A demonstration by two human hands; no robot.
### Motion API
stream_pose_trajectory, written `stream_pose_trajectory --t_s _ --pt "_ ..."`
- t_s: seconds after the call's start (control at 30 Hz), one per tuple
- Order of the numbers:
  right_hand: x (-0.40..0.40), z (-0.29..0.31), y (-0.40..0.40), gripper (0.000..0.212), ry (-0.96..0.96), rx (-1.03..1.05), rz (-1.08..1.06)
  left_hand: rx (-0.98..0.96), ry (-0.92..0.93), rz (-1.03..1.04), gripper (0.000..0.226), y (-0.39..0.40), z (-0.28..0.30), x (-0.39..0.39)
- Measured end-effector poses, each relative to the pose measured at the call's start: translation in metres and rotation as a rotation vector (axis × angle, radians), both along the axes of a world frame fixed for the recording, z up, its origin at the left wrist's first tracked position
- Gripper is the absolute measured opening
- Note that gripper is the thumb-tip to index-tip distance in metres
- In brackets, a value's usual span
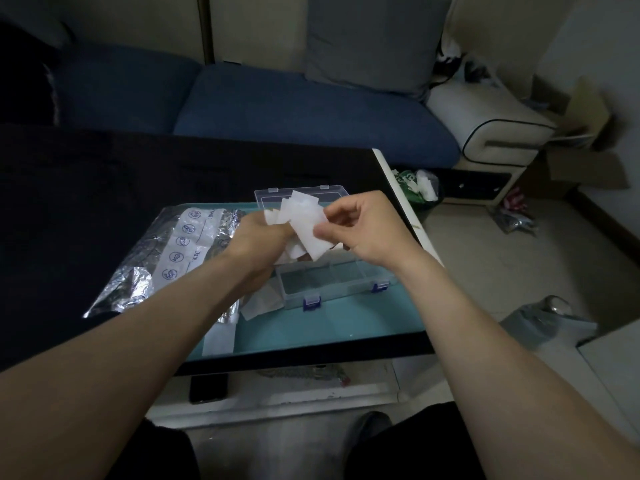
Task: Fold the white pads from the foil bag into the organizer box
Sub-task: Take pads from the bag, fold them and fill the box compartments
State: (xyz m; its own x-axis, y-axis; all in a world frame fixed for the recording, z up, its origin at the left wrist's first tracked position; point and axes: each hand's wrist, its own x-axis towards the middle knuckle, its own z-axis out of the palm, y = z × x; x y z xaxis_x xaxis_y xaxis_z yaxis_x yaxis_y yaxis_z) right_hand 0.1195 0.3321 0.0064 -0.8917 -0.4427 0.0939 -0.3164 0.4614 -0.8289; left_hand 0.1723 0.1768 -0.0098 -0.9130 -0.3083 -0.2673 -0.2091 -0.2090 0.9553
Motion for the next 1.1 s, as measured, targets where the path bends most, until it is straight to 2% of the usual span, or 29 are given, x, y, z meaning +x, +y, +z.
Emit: stream_pose_trajectory --t_s 0.17,0.3,0.37,0.5,0.63,0.73,0.8,0.93,1.1 --pt "0.004 0.006 -0.01 0.015 0.248 0.198 0.06 0.205 -0.034 -0.038 0.022 -0.005 0.004 0.001" --pt "0.009 0.005 -0.016 0.037 0.294 0.315 0.046 0.216 -0.09 -0.009 0.023 -0.008 0.004 0.001" --pt "0.009 0.004 -0.016 0.039 0.24 0.311 0.027 0.192 -0.095 -0.024 0.022 -0.007 0.003 0.001" --pt "0.004 0.006 -0.008 0.021 0.061 0.231 0.119 0.14 -0.125 -0.02 0.018 -0.007 0.003 0.0" --pt "-0.006 0.009 0.016 0.018 -0.05 0.03 0.167 0.135 -0.09 0.006 0.018 -0.008 0.003 -0.002" --pt "-0.009 0.013 0.027 0.017 -0.114 -0.113 0.136 -0.037 -0.069 -0.009 0.027 -0.008 -0.002 -0.001" --pt "-0.009 0.011 0.024 0.016 -0.138 -0.108 0.108 -0.13 -0.032 -0.017 0.021 -0.007 -0.005 -0.001" --pt "-0.007 -0.001 0.013 0.013 -0.227 -0.065 0.032 -0.071 0.011 -0.013 0.009 0.0 -0.003 -0.002" --pt "-0.008 0.001 0.011 0.023 -0.011 0.095 0.05 -0.156 0.006 -0.046 0.026 -0.001 0.0 -0.001"
